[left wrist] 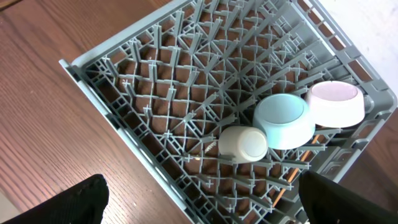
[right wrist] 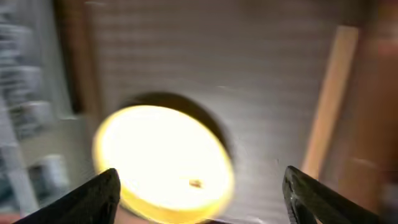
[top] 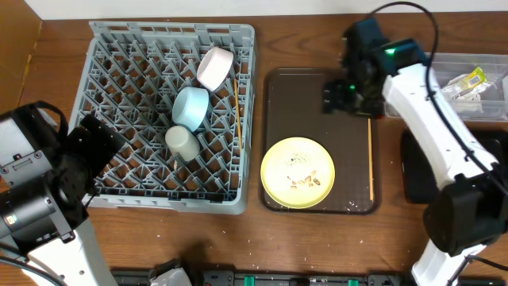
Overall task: Sort waste into correct bins and load items into the dishwasher
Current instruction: 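Return the right gripper to the tray and grasp the second chopstick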
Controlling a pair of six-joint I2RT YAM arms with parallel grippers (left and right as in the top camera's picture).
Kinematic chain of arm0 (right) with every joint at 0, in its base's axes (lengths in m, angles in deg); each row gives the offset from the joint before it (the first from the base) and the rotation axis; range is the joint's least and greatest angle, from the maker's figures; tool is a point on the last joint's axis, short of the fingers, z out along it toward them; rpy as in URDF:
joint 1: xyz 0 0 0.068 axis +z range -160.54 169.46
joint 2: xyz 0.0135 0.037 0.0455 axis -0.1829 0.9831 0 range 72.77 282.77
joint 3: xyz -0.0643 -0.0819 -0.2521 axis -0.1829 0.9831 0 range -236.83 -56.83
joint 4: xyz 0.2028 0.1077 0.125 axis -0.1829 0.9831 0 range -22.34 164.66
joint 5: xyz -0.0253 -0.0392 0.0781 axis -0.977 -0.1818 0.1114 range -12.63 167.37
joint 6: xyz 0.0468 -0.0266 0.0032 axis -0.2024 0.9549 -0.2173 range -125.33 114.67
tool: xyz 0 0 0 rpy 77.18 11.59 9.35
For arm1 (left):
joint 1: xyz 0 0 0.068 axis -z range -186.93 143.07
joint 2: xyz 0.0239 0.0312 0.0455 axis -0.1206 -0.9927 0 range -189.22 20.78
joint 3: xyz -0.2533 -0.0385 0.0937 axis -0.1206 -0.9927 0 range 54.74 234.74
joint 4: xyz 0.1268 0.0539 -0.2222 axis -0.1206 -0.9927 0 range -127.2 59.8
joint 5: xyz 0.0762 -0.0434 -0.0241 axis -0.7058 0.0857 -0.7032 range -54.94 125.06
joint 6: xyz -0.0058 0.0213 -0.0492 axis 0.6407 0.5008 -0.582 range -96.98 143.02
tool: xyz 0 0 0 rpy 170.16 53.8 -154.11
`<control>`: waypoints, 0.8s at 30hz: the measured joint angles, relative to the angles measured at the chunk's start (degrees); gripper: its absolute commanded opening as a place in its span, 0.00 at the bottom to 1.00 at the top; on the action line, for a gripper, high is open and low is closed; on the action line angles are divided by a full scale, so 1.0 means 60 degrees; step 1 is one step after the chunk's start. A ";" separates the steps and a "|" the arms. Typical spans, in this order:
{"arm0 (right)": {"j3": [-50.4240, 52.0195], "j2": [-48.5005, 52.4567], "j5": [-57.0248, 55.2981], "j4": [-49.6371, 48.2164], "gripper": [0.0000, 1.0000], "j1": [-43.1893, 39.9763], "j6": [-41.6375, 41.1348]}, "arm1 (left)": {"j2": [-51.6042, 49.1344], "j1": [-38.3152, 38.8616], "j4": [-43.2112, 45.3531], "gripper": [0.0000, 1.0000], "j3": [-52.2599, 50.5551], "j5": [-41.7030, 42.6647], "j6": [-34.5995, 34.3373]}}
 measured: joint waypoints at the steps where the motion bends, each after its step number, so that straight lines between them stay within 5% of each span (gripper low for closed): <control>1: 0.0168 -0.0011 -0.0182 0.0007 0.75 -0.0106 0.0142 | 0.0000 0.0000 0.0000 0.99 0.0000 0.0000 0.0000; 12: 0.3515 0.0091 -0.1446 -0.1585 0.79 -0.0273 0.0754 | 0.0000 0.0004 0.0000 0.99 0.0000 0.0000 0.0000; 24: 0.4656 0.0091 -0.1406 -0.2925 0.79 -0.0353 0.1366 | 0.0000 0.0000 -0.0004 0.99 0.0000 0.0000 0.0000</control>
